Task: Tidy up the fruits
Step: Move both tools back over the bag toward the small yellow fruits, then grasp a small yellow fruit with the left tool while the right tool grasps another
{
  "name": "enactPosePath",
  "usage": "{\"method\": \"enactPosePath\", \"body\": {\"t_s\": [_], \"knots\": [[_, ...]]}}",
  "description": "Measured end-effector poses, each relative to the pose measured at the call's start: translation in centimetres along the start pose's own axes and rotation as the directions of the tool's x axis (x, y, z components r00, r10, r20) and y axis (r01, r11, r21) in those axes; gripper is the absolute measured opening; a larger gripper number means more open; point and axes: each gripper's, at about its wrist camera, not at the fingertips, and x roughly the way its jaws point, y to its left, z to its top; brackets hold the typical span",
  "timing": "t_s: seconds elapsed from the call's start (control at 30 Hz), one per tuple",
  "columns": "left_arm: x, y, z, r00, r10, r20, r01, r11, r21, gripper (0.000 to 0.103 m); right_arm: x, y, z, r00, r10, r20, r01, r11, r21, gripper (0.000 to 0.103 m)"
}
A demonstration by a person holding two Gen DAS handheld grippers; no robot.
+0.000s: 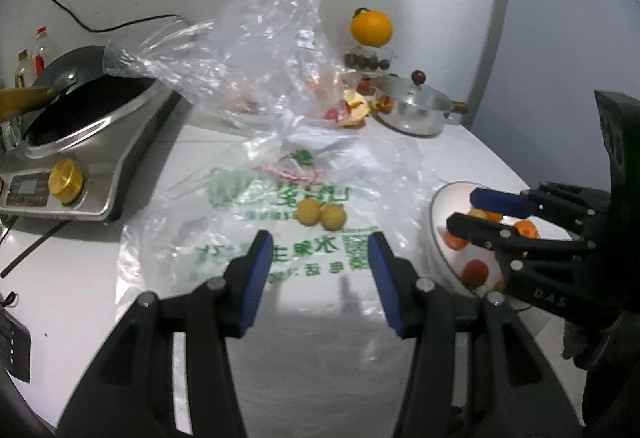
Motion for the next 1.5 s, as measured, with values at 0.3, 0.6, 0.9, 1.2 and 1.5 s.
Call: {"method": "enactPosePath", "body": {"t_s": [0.3,0.6,0.9,1.2,1.5], "knots": [[1.0,2.6,0.4,1.0,0.018,-0.011,-0.018,1.0,-0.023,0.051,2.6,1.9,1.6,0.999,0.022,-0.027,-0.023,0.999,-0.027,0.037],[2.6,4.9,0.7,0.999,0.017,-0.035,-0.019,0.999,-0.048,0.051,5.8,3.5,3.4,0.997,0.048,-0.058,-0.051,0.997,-0.05,0.037],[4.6,6.4,0.9,0.998,0.005,-0.057,-0.008,0.998,-0.055,0.051,9.3,4.3,4.3,0.992,0.062,-0.106,-0.068,0.996,-0.054,0.037],[5.4,6.8,1.0,0.998,-0.011,-0.059,0.007,0.998,-0.069,0.051,11.8,4.6,4.8,0.981,0.045,-0.189,-0.054,0.998,-0.043,0.037],[5.2,6.6,1.0,0.998,-0.014,-0.061,0.01,0.997,-0.071,0.051,12.7,5.5,4.8,0.971,0.037,-0.236,-0.056,0.996,-0.076,0.029]]}}
